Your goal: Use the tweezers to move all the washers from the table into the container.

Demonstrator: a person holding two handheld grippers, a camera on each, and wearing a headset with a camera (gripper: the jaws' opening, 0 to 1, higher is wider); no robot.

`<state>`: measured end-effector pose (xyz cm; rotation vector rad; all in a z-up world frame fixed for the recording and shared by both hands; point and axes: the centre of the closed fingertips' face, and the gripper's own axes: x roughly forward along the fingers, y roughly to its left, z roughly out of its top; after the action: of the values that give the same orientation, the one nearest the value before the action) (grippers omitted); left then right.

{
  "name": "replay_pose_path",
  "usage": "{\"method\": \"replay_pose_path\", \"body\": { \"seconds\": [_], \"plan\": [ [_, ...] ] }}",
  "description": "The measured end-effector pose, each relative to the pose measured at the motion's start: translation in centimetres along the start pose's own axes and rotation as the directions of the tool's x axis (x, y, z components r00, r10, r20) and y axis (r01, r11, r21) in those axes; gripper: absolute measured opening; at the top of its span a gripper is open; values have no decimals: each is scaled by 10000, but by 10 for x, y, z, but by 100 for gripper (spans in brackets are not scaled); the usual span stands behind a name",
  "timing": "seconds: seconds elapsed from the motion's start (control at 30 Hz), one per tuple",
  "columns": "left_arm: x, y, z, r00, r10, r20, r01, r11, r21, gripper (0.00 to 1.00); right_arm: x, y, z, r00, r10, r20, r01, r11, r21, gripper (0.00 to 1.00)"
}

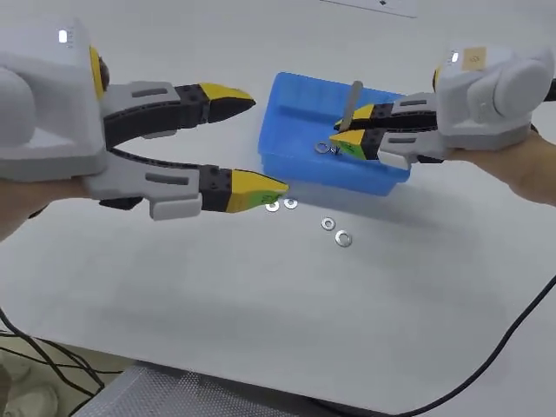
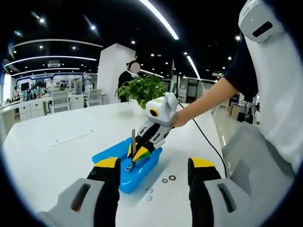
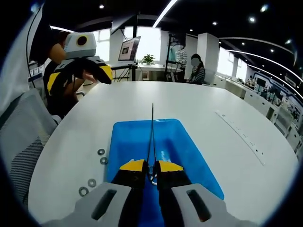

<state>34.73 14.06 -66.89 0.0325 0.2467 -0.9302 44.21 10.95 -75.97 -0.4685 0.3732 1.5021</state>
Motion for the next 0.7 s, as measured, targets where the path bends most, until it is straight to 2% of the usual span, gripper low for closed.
{"method": "replay_pose_path", "body": {
  "seconds": [0.1, 0.23, 0.4, 0.5, 0.6, 0.7],
  "plan": [
    [1, 2, 2, 10000, 5, 76, -5, 10000, -30, 62, -2, 1, 5, 10000, 8, 90, -7, 10000, -45, 10],
    [14, 11, 9, 9998, -48, 173, 47, 10000, 82, 63, -2, 1, 9, 9999, -26, 156, 28, 9999, -117, 10],
    [37, 31, 19, 9990, -250, 359, 244, 9996, 165, 61, -4, 2, 16, 9997, -12, 259, 17, 9998, -201, 10],
    [55, 44, 24, 9991, -327, 256, 320, 9991, 264, 60, -5, 3, 19, 9996, 29, 279, -21, 9995, -308, 10],
    [66, 46, 29, 9975, -582, 404, 580, 9983, 77, 53, -7, 3, 21, 9995, 51, 297, -40, 9993, -362, 10],
    [81, 47, 31, 9960, -825, 346, 825, 9966, 4, 49, -7, 3, 22, 9996, 67, 290, -55, 9991, -410, 10]
  ]
}}
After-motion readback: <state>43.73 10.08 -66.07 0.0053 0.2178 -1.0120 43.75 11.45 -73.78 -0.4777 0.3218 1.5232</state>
